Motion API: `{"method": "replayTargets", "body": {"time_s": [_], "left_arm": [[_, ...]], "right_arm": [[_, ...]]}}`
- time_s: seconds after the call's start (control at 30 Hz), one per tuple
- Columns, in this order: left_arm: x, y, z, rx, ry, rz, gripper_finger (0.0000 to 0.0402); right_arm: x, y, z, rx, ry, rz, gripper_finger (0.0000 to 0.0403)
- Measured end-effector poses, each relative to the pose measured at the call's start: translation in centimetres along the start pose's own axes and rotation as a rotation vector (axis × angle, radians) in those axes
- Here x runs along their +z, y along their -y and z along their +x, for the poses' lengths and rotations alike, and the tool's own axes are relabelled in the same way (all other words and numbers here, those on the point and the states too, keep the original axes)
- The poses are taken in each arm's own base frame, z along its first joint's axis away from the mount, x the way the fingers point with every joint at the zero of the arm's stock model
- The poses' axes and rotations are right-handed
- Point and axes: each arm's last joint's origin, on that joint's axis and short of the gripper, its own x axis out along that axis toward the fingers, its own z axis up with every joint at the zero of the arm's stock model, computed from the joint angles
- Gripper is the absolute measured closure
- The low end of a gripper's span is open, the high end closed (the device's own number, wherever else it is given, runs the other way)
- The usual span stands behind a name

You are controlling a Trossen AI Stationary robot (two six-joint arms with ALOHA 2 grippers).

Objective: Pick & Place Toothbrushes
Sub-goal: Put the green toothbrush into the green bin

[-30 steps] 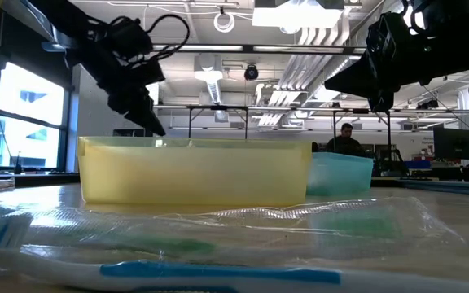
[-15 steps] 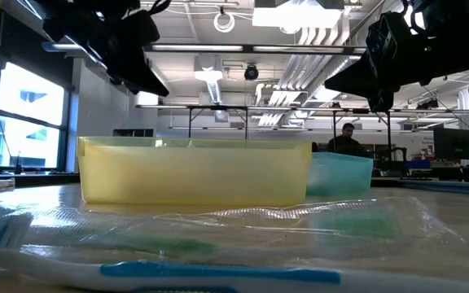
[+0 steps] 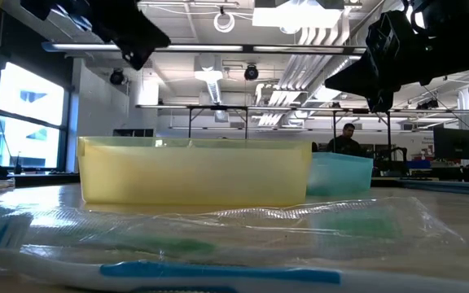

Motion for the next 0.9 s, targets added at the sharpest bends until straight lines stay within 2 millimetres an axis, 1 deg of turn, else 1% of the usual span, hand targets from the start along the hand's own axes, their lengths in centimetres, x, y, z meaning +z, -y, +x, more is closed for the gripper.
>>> {"method": "replayTargets", "body": {"time_s": [0.17,0.3,0.5,0.63,0.73,0.9], "left_arm": [[0.1,2.3,0.0,0.005,0.053,0.035,0.0401],[-0.2,3.7,-0.1,0.006,0.052,-0.003,0.0401],[-0.7,5.5,0.2,0.006,0.021,0.025,0.0401],[-0.2,6.8,1.0,-0.015,-0.014,0.046,0.0401],[0.3,7.7,2.1,-0.016,-0.081,0.057,0.0401],[1.6,8.5,4.1,0.027,-0.214,0.015,0.0401]], "right_arm": [[0.0,0.0,0.0,-0.001,0.0,0.0,0.0398],[0.0,0.0,0.0,-0.001,0.0,0.0,0.0398],[0.0,0.0,0.0,0.01,-0.003,0.016,0.0398],[0.0,-0.1,0.0,0.02,-0.006,0.024,0.0398],[0.0,-0.1,0.0,0.02,-0.005,0.024,0.0398],[0.0,-0.1,0.0,0.02,-0.005,0.027,0.0398]]}}
